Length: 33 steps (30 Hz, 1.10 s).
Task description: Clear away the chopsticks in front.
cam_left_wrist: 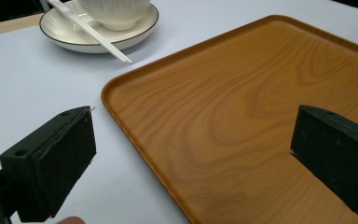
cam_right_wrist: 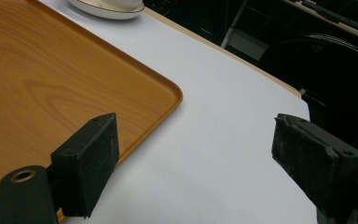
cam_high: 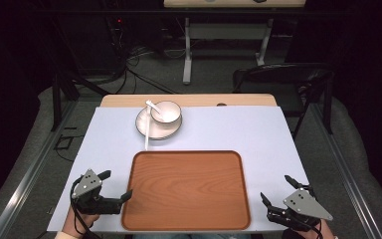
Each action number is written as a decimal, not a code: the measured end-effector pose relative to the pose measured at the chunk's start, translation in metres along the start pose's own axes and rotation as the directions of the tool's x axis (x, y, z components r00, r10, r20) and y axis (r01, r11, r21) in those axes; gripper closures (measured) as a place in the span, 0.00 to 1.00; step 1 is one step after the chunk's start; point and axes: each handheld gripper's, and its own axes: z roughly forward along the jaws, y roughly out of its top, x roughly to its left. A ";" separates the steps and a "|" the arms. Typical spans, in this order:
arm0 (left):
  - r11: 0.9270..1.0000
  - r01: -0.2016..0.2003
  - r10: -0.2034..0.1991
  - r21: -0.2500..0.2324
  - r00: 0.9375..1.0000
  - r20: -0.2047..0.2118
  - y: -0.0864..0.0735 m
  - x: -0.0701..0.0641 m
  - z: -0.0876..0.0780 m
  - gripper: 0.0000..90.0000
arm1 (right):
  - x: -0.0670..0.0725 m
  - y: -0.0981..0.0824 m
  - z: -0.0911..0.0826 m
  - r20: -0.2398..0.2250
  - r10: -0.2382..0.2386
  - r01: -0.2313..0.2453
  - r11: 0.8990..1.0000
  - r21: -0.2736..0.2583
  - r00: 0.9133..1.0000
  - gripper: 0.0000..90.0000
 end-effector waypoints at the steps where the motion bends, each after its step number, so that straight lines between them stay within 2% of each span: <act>1: 1.000 0.005 -0.005 0.006 1.000 0.008 0.002 0.001 0.001 0.00 | 0.000 0.000 0.000 0.000 -0.001 0.001 1.000 0.001 1.000 0.16; 4: 1.000 0.006 -0.006 0.021 1.000 0.009 0.005 0.001 0.004 0.00 | 0.000 0.000 0.000 0.002 -0.002 0.002 1.000 0.001 1.000 0.16; 6: 0.999 0.016 -0.017 0.035 0.999 0.031 0.007 0.003 0.006 0.00 | 0.000 0.000 0.000 0.002 -0.002 0.002 1.000 0.001 1.000 0.16; 11: 0.998 0.017 -0.020 0.057 0.998 0.052 0.016 0.003 0.012 0.00 | 0.002 0.001 0.000 0.000 -0.004 0.004 1.000 0.004 1.000 0.16; 14: 0.998 0.008 -0.011 0.061 0.999 0.044 0.021 0.004 0.017 0.00 | 0.001 0.001 0.001 -0.002 -0.008 0.008 1.000 0.004 1.000 0.16; 17: 0.998 0.035 -0.038 0.053 0.998 0.051 0.027 0.008 0.023 0.00 | 0.001 0.002 0.002 -0.002 -0.010 0.010 1.000 0.009 1.000 0.16; 22: 0.998 0.042 -0.044 0.053 0.998 0.033 0.034 0.014 0.029 0.00 | 0.001 0.002 0.002 -0.001 -0.010 0.010 1.000 0.006 1.000 0.16; 24: 0.997 0.060 -0.062 0.054 0.998 0.030 0.038 0.020 0.033 0.00 | 0.001 0.002 0.002 -0.002 -0.007 0.007 1.000 0.006 1.000 0.16; 28: 0.992 0.099 -0.103 0.074 0.994 0.040 0.045 0.029 0.039 0.02 | 0.002 0.002 0.002 -0.001 -0.010 0.010 1.000 0.006 1.000 0.16; 33: 0.990 0.111 -0.114 0.091 0.993 0.026 0.057 0.037 0.047 0.00 | 0.002 0.002 0.003 0.002 -0.010 0.010 1.000 0.008 1.000 0.16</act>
